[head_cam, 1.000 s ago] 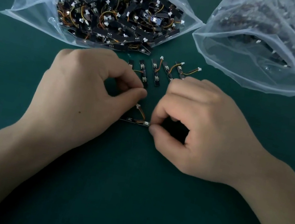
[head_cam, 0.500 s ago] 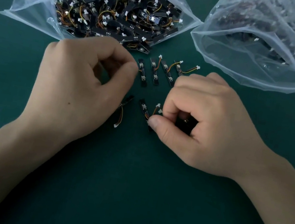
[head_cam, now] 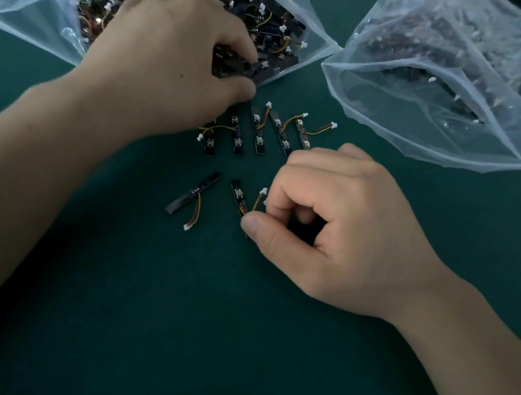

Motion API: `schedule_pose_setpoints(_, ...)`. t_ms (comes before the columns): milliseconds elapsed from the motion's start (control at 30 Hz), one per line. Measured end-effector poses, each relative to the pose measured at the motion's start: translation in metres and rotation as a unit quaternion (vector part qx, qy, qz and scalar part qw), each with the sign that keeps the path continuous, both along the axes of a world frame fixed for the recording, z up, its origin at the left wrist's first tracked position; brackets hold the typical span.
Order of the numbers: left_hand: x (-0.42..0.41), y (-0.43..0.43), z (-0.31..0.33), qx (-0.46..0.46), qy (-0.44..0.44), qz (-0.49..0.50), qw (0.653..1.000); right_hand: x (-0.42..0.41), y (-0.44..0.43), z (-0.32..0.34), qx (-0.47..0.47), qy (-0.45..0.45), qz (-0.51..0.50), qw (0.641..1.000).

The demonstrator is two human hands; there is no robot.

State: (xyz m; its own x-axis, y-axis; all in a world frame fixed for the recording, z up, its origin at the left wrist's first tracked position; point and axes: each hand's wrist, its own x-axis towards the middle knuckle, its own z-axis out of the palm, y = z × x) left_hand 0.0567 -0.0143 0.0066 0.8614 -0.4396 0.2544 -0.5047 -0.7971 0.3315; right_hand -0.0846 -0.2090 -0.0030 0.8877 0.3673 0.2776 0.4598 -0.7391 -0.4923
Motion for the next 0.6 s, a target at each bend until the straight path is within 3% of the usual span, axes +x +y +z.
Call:
schedule_pose_setpoints(167,0.005,-0.001,-0.0035,-0.06,0.016,0.025,0.998,0.0009,0.0003,-0.0008,0.001,0.002,0.002,1.0)
schedule_pose_setpoints(367,0.0034,-0.0018,-0.0062,-0.16,-0.078,0.087,0.98,0.001,0.0003,-0.0021,-0.007,-0.003,0.004,1.0)
schedule_pose_setpoints(600,0.0059,0.0056,-0.0047,-0.103,-0.145,0.109,0.978,0.0009,0.0003,-0.0041,-0.009,-0.005,0.003,1.0)
